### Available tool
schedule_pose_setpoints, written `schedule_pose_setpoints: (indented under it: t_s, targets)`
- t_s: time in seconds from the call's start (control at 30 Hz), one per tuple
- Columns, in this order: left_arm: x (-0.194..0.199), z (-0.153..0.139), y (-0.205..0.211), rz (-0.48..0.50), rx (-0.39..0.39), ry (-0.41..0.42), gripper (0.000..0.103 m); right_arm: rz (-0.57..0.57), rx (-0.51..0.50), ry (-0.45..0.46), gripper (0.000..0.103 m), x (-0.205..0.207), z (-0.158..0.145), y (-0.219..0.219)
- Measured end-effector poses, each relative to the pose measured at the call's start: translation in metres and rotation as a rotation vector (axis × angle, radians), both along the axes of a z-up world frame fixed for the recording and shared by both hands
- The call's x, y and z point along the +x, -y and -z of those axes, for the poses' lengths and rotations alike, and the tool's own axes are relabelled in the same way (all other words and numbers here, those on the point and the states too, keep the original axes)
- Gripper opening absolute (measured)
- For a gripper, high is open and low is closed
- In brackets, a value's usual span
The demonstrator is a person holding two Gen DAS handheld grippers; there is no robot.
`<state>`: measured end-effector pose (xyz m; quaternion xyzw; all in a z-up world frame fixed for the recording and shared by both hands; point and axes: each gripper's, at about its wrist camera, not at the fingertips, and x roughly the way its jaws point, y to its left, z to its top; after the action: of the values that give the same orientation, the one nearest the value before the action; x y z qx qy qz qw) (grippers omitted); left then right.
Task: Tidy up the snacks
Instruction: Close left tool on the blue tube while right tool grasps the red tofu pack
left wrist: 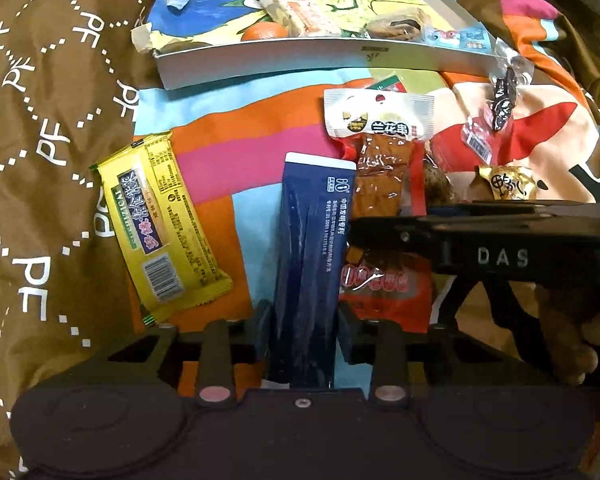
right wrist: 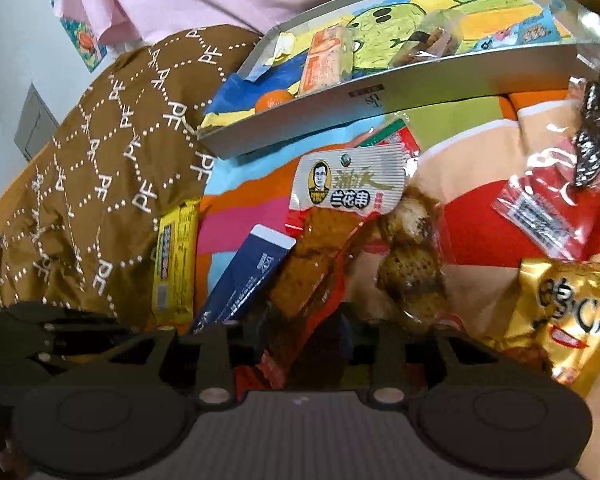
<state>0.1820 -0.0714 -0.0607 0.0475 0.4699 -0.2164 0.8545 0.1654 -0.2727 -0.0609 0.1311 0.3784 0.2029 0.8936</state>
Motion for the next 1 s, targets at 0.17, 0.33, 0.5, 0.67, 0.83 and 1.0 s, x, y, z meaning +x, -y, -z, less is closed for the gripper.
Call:
schedule_pose_setpoints:
  t_s: [0.17,0.33,0.5,0.67,0.83,1.0]
  targets:
    - [-0.005,0.0,-0.004,-0.031,0.008,0.027,0.032,-0.01,0.041,-0.006,0.047,0.006,0.0,-0.001]
    - [-0.006,-0.002,-0.006,-0.08,-0.005,0.034,0.03,-0.001,0.044,-0.017,0.047,0.012,0.005,-0.006]
    - [-0.008,-0.007,-0.004,-0.1,-0.023,0.029,0.03,0.011,0.083,-0.038,0.032,0.012,0.009,-0.004]
    - [-0.01,-0.014,-0.003,-0.126,-0.028,0.042,0.03,-0.001,0.085,-0.015,0.02,0.008,0.004,-0.006]
    - [-0.012,-0.023,-0.007,-0.156,-0.03,0.057,0.03,-0.013,0.008,0.044,0.018,-0.001,-0.005,-0.014]
    - [-0.013,-0.036,-0.009,-0.195,-0.03,0.083,0.03,-0.008,-0.074,0.136,0.016,-0.013,-0.018,-0.02]
